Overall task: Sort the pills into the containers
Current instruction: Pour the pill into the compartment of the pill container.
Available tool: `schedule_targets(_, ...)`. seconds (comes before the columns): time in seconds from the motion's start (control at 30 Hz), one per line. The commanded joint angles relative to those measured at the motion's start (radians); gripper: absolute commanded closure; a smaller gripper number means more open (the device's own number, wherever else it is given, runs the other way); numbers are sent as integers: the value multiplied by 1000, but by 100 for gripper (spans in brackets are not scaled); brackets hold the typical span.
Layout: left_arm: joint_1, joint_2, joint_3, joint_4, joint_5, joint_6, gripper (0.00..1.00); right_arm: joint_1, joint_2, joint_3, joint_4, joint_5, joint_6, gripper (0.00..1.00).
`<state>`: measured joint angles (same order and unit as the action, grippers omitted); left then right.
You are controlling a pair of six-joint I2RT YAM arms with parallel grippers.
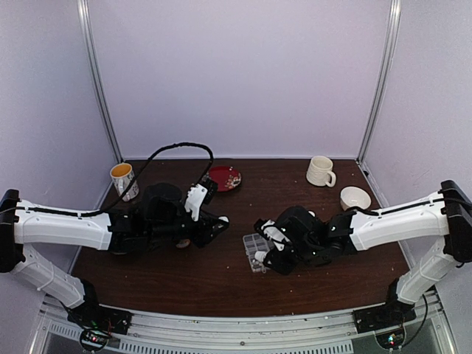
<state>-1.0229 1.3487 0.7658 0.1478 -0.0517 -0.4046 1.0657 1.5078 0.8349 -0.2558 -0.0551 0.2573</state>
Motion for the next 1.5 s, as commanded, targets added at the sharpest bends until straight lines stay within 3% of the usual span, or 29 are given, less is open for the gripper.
schedule_targets(0.0, -5, -9, 11, 11, -13, 15, 100, 10, -4, 15, -7, 29, 8, 100)
schedule_targets(0.07, -5, -9, 12, 12, -13, 15, 100, 10, -26, -16, 44, 40, 15, 100)
schedule_targets(0.17, -6, -9, 12, 11, -13, 14, 100, 11, 26, 48, -56, 48, 2, 100)
schedule_targets(0.3, -6, -9, 10, 12, -13, 13, 100, 12, -17, -17, 52, 32, 21, 100)
schedule_targets(0.4, -6, -10, 10, 12, -14, 13, 100, 14, 36, 58, -63, 49, 1, 100)
schedule_targets(0.5, -6, -9, 10, 11, -14, 13, 100, 14, -23, -18, 50, 38, 20, 100)
schedule_targets(0.77, -7, -10, 11, 8, -14, 12, 100, 10, 10, 0, 33, 30, 25, 100)
schedule_targets(0.9, -7, -13, 9, 7, -16, 12, 100, 10, -20, -43, 110, 22, 36, 100)
schedule_targets(1.0, -8, -13, 10, 6, -17, 12, 100, 11, 43, 38, -27, 46, 5, 100)
schedule_targets(1.13, -8, -10, 12, 6, -16, 12, 100, 9, -18, -42, 100, 27, 33, 100)
schedule_targets(1.23, -8, -10, 12, 6, -16, 12, 100, 8, 37, 33, -18, 42, 13, 100)
schedule_targets(1.33, -8, -9, 16, 6, -14, 13, 100, 8, 6, -18, 76, 21, 29, 100)
schedule_targets(1.47, -8, -11, 14, 1, -17, 15, 100, 9, 50, 37, -15, 36, 15, 100)
